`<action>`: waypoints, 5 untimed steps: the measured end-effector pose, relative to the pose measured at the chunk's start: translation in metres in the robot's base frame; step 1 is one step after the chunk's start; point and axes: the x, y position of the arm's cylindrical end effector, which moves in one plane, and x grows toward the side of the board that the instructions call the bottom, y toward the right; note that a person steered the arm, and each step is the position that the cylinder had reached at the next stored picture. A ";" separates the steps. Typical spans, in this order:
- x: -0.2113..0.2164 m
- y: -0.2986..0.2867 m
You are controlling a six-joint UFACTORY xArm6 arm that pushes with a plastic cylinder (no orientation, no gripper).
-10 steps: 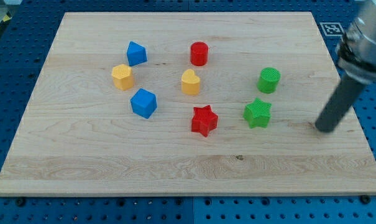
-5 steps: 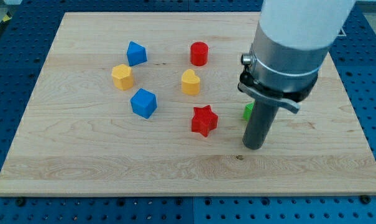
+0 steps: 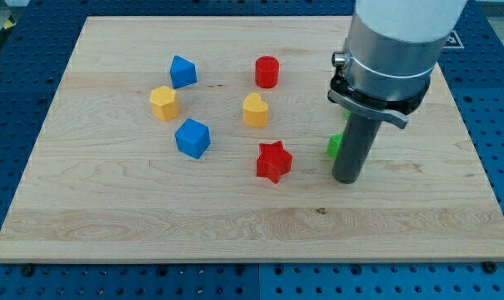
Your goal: Move the green star slightly to the bottom left side of the green circle
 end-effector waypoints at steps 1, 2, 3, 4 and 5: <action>0.000 0.007; -0.003 0.007; -0.004 0.007; -0.005 0.007; -0.011 0.007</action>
